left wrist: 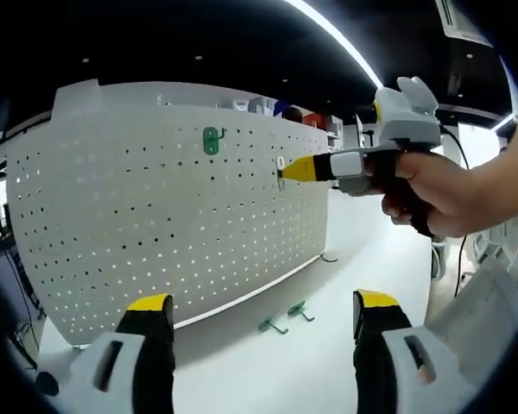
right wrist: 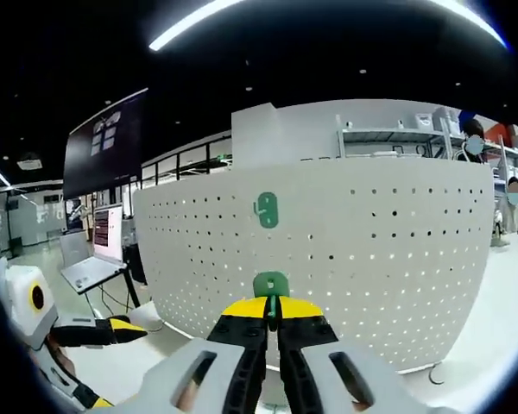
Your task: Insert the hook assembly into the mounting plate slot until the hook locks in place.
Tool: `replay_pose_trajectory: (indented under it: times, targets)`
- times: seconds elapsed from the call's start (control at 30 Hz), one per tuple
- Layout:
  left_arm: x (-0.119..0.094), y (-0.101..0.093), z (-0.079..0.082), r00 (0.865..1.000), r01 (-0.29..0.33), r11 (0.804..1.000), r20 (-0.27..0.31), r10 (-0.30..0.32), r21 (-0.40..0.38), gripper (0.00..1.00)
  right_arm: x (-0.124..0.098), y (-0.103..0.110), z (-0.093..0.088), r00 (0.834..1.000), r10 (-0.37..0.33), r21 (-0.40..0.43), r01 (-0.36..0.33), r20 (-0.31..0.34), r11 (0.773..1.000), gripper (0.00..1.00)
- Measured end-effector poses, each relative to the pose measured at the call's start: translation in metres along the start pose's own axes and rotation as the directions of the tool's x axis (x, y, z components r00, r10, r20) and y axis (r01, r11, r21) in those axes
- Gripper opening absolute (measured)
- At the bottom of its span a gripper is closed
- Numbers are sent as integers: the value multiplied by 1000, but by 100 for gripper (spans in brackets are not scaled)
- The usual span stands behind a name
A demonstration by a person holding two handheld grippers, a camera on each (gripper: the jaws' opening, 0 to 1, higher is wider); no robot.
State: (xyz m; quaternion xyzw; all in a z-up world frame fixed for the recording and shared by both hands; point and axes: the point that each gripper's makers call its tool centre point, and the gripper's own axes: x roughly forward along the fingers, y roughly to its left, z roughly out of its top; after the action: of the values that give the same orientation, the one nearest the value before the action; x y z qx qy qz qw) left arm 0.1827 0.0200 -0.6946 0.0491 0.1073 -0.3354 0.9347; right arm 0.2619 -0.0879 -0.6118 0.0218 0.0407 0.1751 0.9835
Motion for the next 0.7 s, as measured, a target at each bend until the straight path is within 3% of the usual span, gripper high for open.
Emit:
replay_pose_trajectory:
  times: [0.7]
  targets:
    - [-9, 3, -8, 1000, -8, 1000, 4, 8, -24, 87, 27, -16, 36, 995, -42, -1, 42, 91, 999, 0]
